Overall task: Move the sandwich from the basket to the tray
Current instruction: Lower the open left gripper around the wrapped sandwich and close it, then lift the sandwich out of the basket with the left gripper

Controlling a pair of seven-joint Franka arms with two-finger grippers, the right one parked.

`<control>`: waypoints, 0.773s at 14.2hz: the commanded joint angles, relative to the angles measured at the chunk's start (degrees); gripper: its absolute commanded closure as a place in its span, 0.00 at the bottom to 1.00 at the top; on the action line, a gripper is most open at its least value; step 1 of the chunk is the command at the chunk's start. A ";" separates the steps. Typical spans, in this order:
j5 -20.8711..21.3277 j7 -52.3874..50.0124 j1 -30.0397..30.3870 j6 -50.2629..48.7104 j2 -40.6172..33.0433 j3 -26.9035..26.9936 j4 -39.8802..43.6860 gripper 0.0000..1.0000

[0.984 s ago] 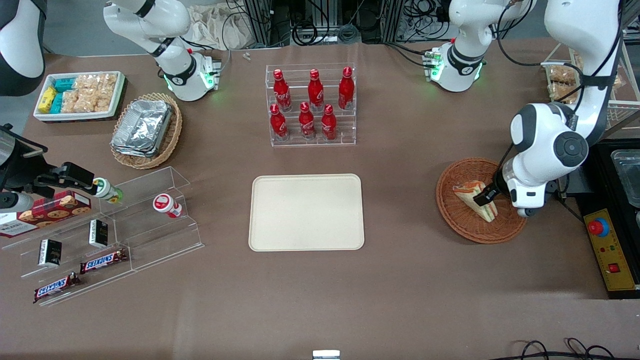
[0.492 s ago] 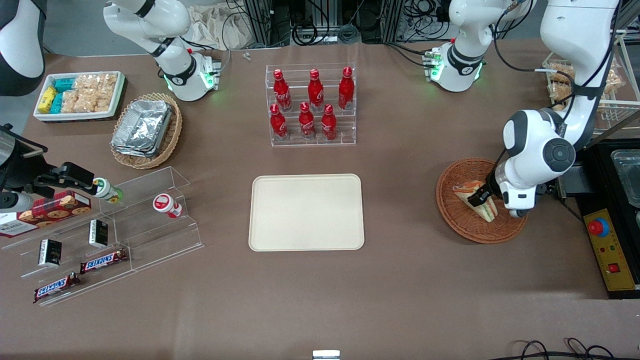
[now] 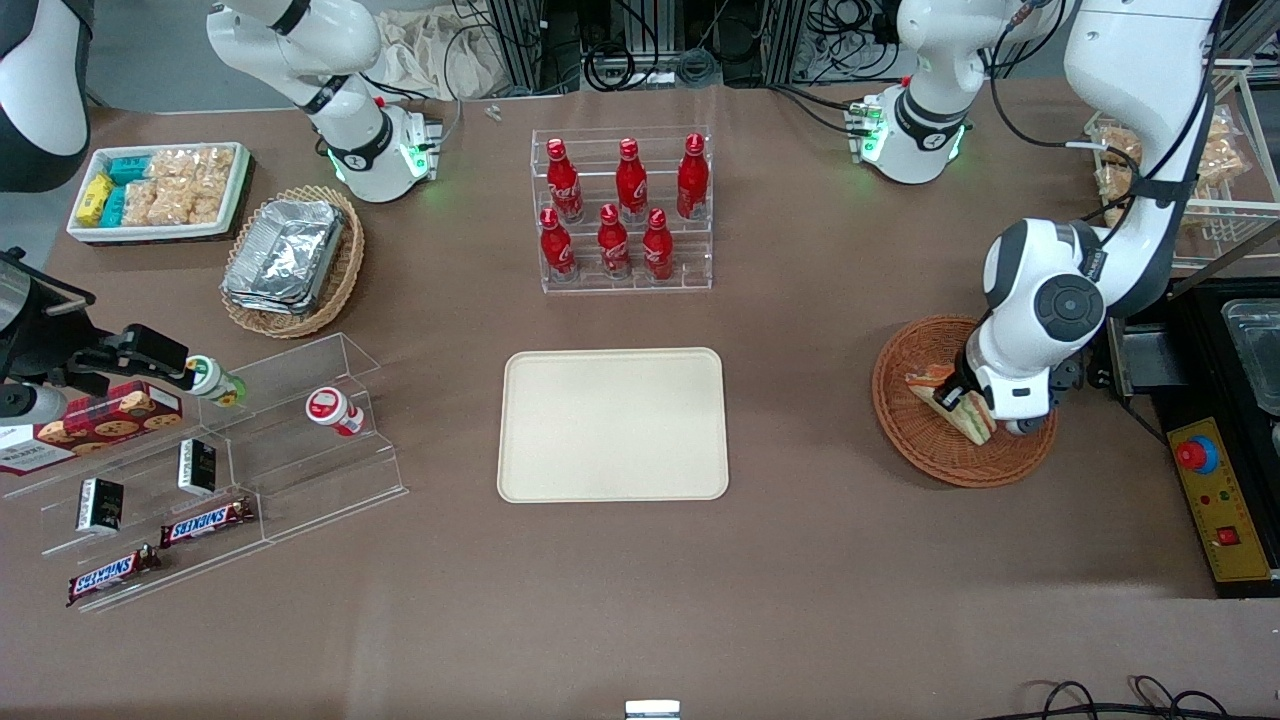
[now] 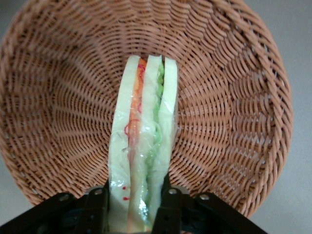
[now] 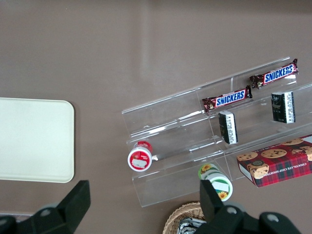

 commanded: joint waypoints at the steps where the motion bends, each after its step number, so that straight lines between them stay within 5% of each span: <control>1: 2.07 -2.32 -0.38 -9.65 -1.73 -0.41 4.98 1.00; 4: 0.85 4.51 -0.12 -21.43 -3.57 -1.29 12.36 1.00; 11: -9.26 25.44 1.90 -47.21 -2.96 -0.85 34.52 1.00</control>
